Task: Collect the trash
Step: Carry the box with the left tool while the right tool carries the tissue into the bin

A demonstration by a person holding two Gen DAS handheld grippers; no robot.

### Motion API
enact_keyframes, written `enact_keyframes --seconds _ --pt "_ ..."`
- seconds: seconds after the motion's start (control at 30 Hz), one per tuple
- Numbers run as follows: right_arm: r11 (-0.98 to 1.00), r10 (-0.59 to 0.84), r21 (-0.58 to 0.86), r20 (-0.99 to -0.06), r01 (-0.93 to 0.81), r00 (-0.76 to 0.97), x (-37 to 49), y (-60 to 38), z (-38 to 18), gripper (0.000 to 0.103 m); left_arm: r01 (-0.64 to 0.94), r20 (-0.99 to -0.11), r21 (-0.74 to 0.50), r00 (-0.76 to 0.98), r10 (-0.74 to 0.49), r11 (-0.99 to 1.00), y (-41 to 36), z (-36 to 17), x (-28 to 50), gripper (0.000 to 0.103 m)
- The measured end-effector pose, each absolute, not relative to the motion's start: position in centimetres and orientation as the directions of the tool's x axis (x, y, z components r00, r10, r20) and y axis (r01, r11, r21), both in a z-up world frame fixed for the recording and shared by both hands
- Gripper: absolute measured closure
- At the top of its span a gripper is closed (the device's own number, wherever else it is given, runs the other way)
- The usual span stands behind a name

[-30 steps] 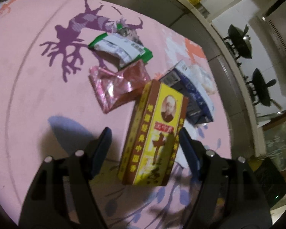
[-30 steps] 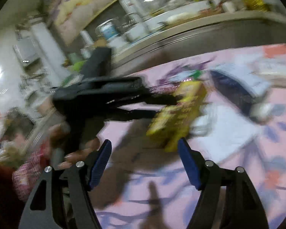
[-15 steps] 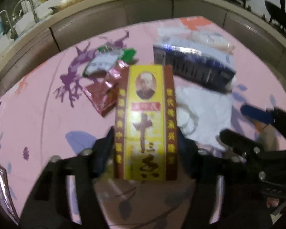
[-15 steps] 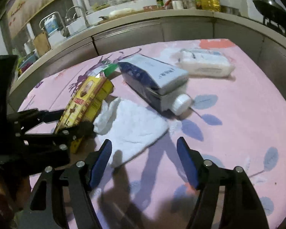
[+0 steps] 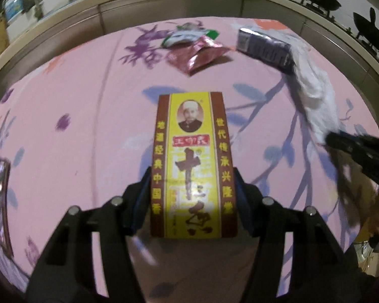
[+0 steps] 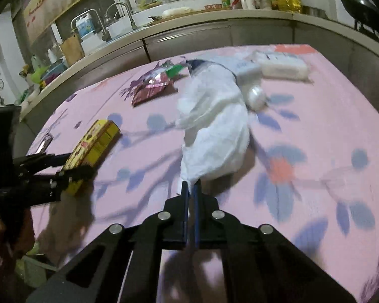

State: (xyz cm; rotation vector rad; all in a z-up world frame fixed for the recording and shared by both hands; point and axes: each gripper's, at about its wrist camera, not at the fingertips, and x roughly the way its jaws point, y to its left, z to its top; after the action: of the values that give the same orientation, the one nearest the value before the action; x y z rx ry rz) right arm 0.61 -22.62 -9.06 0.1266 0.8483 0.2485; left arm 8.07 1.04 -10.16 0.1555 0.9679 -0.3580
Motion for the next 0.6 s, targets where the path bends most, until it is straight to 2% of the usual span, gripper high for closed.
enact_keyframes --seconds 0.07,0.1,0.13,0.23,0.37,0.6 --pt "0.957 0.287 0.250 -0.733 -0.148 0.616 -0.6 -23.3 -9.3 0.101 0.349 -0.832 -0.018 0.515 -0.208 0.937 1.5 -10.3 7.5 0.040" --pt "0.952 0.298 0.277 -0.742 -0.131 0.600 -1.0 -23.7 -9.7 0.101 0.345 -0.835 -0.015 0.513 -0.201 0.939 1.5 -10.4 7.4 0.030" --pt "0.942 0.319 0.312 -0.731 -0.121 0.603 -1.5 -24.2 -9.7 0.100 0.341 -0.834 -0.015 0.514 -0.200 0.940 1.5 -10.5 7.4 0.025" --pt "0.906 0.374 0.417 -0.711 -0.072 0.595 -2.2 -25.4 -9.8 0.092 0.336 -0.831 -0.021 0.518 -0.203 0.942 1.2 -10.2 7.4 0.023" --pt "0.888 0.383 0.458 -0.682 -0.045 0.623 -3.5 -26.0 -9.0 0.043 0.324 -0.813 -0.024 0.544 -0.206 0.946 1.4 -9.3 7.2 0.020" --pt "0.957 0.250 0.283 -0.680 -0.067 0.690 -2.3 -25.4 -7.5 0.042 0.282 -0.817 -0.019 0.549 -0.177 0.959 2.0 -9.6 7.9 0.019"
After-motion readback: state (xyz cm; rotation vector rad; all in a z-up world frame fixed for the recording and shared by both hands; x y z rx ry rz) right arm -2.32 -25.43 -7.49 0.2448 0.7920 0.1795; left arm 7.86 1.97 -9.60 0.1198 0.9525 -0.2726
